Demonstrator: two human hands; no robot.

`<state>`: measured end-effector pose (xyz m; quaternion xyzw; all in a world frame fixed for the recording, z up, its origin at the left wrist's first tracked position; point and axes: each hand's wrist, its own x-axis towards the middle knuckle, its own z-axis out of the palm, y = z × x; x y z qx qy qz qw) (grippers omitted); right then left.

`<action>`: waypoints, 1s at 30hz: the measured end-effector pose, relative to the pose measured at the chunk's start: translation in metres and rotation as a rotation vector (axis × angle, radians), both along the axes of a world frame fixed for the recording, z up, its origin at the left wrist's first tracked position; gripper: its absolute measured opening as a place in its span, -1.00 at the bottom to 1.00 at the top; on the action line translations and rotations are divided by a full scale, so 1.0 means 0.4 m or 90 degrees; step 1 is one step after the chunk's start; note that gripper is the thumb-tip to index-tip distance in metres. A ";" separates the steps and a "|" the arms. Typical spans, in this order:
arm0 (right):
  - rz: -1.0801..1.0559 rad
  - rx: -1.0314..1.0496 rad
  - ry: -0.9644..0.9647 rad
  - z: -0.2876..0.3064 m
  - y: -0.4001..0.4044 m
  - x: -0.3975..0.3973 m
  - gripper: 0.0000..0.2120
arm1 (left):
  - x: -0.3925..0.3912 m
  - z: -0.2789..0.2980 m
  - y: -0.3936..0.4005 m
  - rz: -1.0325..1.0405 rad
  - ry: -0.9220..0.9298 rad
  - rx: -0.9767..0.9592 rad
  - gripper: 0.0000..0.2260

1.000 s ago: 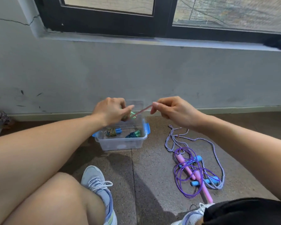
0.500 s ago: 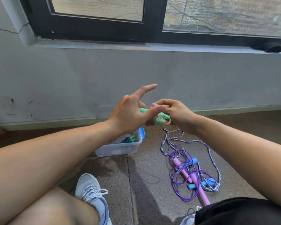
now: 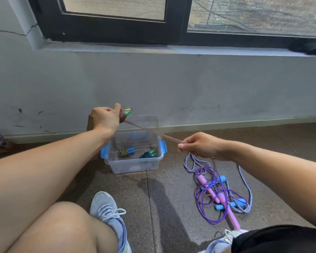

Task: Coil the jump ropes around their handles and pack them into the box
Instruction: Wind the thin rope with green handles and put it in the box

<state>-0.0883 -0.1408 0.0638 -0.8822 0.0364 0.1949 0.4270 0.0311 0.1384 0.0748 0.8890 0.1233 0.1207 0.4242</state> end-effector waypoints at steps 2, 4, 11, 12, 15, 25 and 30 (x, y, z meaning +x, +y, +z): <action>0.087 -0.214 -0.003 -0.016 -0.060 -0.012 -0.69 | 0.010 0.000 0.027 0.031 0.003 0.018 -0.54; 0.134 -0.382 0.045 -0.021 -0.129 -0.032 -0.64 | 0.020 -0.001 0.063 0.067 0.004 0.024 -0.57; 0.162 -0.545 0.253 -0.045 -0.170 -0.044 -0.55 | -0.028 0.006 0.000 -0.173 -0.030 0.059 -0.61; 0.199 -0.605 0.290 -0.049 -0.145 -0.040 -0.36 | -0.042 0.008 -0.020 -0.241 -0.023 0.060 -0.62; 0.182 -0.571 0.151 -0.030 -0.048 -0.017 -0.05 | -0.081 0.015 -0.087 -0.410 0.010 0.040 -0.62; -0.041 0.394 -0.012 0.010 0.192 0.045 -0.93 | -0.101 0.022 -0.172 -0.362 0.003 -0.037 -0.48; -0.004 0.165 -0.012 0.027 0.231 0.009 -0.73 | -0.073 0.023 -0.137 -0.203 -0.021 0.019 -0.50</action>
